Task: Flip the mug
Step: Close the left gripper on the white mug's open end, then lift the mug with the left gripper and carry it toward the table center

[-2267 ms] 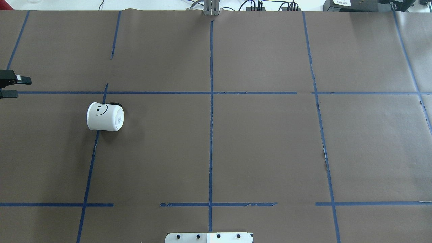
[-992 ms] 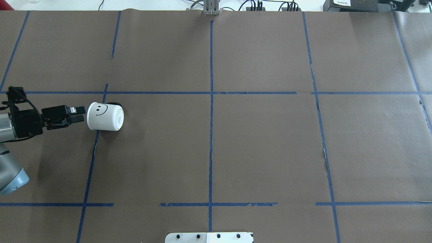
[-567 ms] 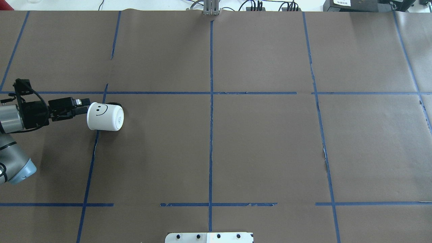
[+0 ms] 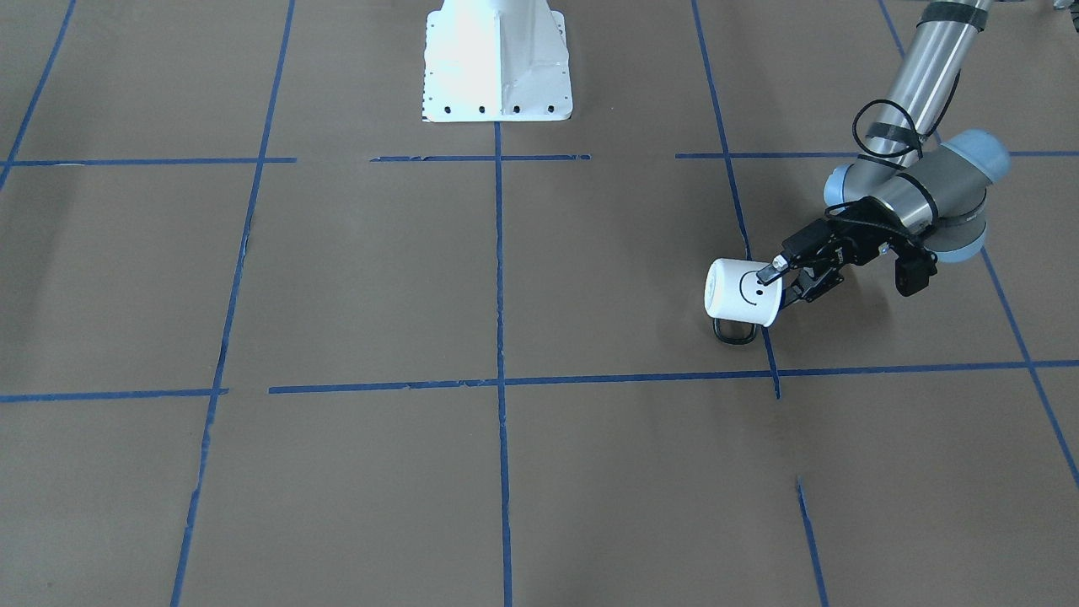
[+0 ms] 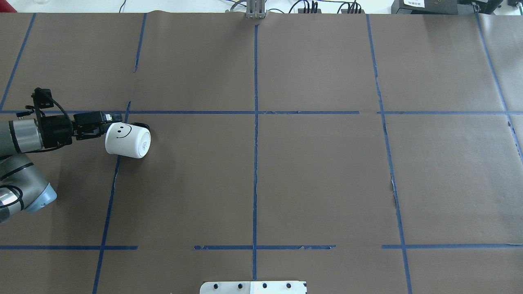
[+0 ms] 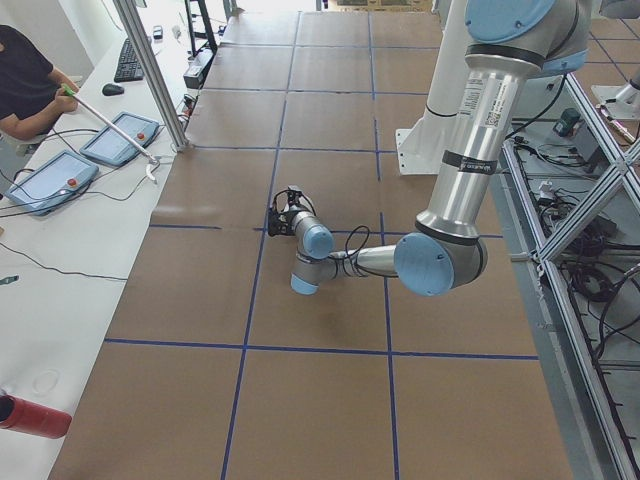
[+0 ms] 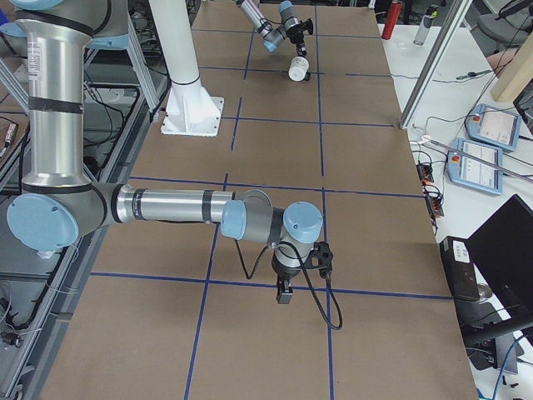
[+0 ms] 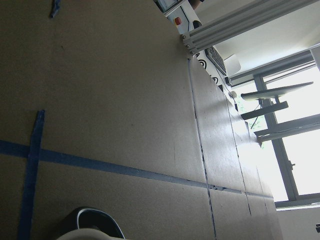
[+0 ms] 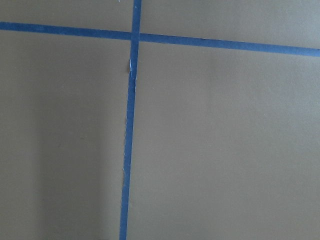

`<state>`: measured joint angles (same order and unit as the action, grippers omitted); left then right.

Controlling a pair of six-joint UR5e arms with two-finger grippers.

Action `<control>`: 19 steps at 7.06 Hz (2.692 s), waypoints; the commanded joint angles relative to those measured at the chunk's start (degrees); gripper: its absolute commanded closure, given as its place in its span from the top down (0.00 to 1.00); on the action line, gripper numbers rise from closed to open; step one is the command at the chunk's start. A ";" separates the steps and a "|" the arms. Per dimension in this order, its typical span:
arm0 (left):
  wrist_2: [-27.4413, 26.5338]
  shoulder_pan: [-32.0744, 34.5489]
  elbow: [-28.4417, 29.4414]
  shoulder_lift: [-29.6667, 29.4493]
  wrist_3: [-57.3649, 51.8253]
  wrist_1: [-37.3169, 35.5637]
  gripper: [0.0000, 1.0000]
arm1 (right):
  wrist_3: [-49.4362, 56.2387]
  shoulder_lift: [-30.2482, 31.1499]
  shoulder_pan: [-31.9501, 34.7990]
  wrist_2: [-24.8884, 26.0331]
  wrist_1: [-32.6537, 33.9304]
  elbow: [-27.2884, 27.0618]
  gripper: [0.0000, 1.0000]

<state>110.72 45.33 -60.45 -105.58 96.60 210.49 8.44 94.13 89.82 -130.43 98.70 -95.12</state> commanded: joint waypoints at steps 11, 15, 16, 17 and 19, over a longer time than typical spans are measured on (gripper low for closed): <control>2.58 -0.07 -2.82 0.20 4.12 1.24 0.00 | 0.00 0.00 0.00 0.00 0.00 -0.06 1.00; 1.96 -0.33 -19.03 -1.63 7.99 -23.06 0.00 | 0.00 0.00 0.00 0.00 0.00 -0.06 1.00; 1.70 -0.42 -21.18 -3.73 7.47 -31.19 0.00 | 0.00 0.00 0.00 0.00 0.00 -0.06 1.00; 1.61 -0.68 -22.42 -6.80 5.63 -39.28 0.00 | 0.00 0.00 0.00 0.00 0.00 -0.06 1.00; 1.35 -1.30 -29.87 -13.12 -10.74 -65.33 0.00 | 0.00 0.00 0.00 0.00 0.00 -0.06 1.00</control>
<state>112.28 44.31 -85.99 -114.57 94.54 160.76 8.44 94.13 89.83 -130.43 98.70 -95.19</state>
